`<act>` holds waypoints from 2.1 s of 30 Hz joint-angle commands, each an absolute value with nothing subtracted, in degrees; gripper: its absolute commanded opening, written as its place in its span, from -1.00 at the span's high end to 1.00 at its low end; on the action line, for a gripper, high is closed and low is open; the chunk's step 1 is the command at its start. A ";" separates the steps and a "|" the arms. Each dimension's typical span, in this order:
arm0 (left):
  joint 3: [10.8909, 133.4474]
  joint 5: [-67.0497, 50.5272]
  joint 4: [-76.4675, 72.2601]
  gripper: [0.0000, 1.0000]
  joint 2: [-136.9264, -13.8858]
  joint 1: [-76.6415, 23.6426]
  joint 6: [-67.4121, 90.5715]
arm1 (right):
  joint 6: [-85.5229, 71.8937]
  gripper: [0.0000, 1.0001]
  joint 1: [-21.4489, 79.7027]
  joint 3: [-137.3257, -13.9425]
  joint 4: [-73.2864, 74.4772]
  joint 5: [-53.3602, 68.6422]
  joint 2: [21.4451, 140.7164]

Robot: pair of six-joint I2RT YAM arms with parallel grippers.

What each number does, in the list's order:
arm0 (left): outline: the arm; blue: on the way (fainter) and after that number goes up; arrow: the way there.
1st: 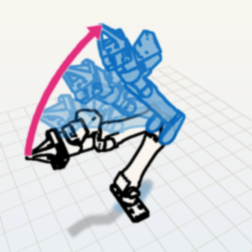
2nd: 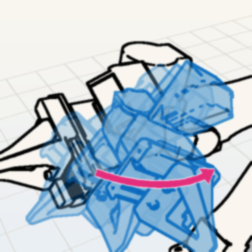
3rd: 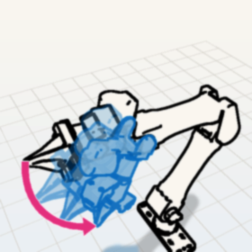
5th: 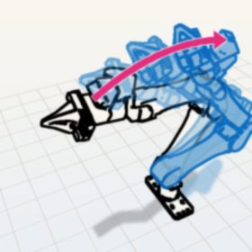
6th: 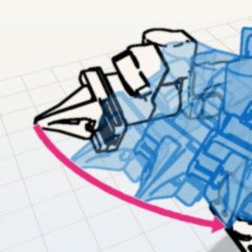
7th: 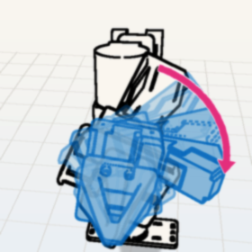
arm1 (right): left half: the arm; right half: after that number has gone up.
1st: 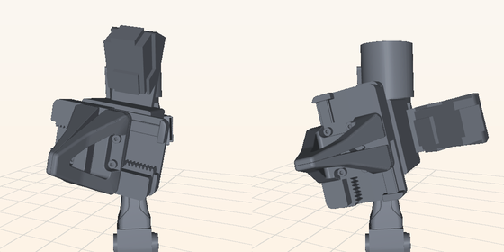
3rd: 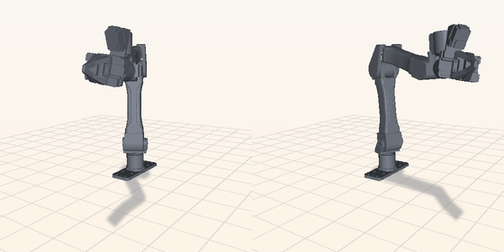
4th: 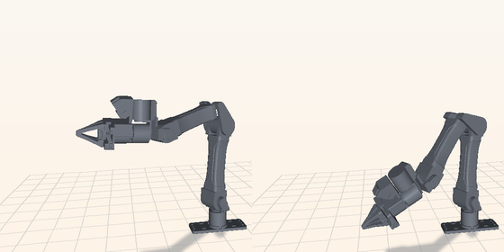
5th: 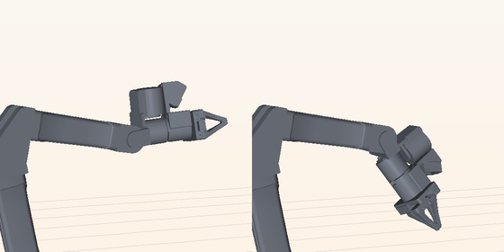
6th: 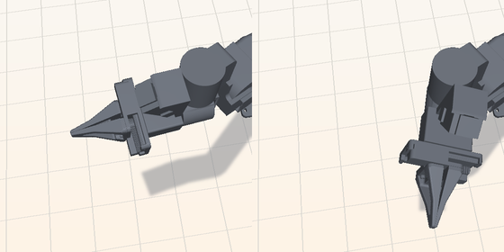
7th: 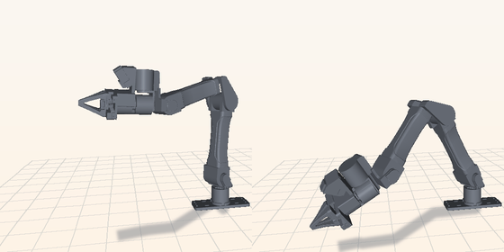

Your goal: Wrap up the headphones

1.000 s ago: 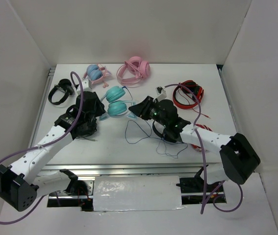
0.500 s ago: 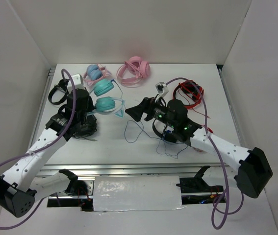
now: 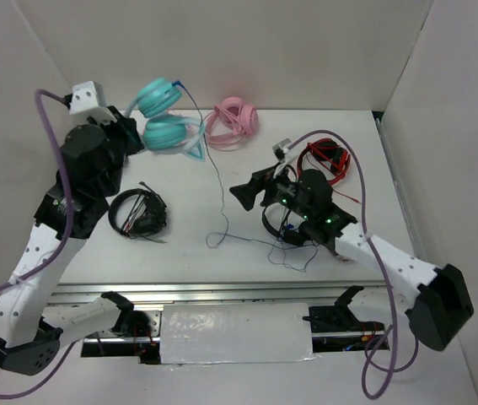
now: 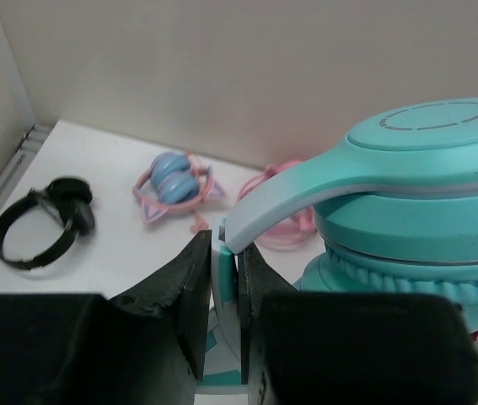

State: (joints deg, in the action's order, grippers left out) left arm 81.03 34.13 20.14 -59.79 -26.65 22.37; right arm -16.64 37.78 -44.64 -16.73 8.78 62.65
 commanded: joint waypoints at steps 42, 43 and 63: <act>111.53 38.85 19.68 1.00 -69.08 -26.98 17.67 | -25.12 -0.99 40.16 -49.64 -61.07 36.55 108.97; 112.23 39.02 19.86 1.00 -69.43 -26.98 17.58 | -25.75 -0.99 40.69 -51.31 -61.69 37.17 111.86; 113.89 56.48 18.26 1.00 -90.23 -25.32 25.47 | -22.50 1.00 54.40 -44.73 -32.14 19.62 94.26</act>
State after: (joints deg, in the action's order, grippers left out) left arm 110.19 48.66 20.25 -86.04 -26.06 20.58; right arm -24.29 52.75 -43.83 -41.89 29.12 104.79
